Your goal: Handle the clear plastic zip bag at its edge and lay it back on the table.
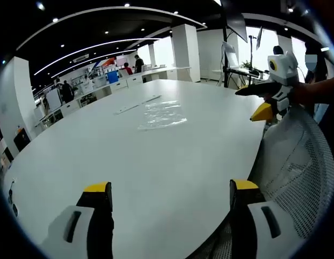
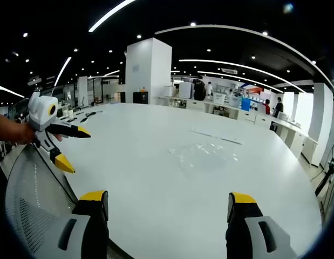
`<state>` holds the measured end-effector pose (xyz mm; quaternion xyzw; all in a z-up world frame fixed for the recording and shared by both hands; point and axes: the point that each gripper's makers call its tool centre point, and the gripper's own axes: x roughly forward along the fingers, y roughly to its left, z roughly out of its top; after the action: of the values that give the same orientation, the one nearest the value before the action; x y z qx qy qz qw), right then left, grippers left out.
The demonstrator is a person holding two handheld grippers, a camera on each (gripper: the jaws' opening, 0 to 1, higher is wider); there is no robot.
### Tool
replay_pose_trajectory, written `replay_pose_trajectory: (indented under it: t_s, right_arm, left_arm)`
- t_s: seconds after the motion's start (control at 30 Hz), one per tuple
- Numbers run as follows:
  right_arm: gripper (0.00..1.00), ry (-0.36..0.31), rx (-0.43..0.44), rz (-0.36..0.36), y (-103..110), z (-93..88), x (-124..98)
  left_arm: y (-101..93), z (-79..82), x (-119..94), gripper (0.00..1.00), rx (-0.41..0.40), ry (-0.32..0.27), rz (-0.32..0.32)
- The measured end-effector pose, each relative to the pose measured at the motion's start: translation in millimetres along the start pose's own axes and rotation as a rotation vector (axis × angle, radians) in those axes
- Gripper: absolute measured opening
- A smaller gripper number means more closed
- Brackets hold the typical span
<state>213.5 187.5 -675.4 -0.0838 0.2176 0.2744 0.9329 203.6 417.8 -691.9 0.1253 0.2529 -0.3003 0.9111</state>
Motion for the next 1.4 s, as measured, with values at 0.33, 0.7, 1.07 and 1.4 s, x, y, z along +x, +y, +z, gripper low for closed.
replay_pose_trajectory:
  t_s: [0.33,0.7,1.07,1.4]
  right_arm:
    - [0.93,-0.001,0.005,0.003,4,1.4,3]
    - [0.94,0.000,0.006,-0.003,5,1.7,0]
    - [0.94,0.001,-0.005,0.006,3,6.4,5]
    - [0.93,0.002,-0.002,0.003,-2,7.6,6]
  left_arm:
    - [4.4,-1.6,1,0.99,-0.048,0.004,0.012]
    - [4.3,-3.3,3,0.99,-0.051,0.008,-0.003]
    - [6.5,-1.1,1,0.99,-0.064,-0.001,0.006]
    - [9.3,-2.2,0,0.99,-0.065,-0.002,0.005]
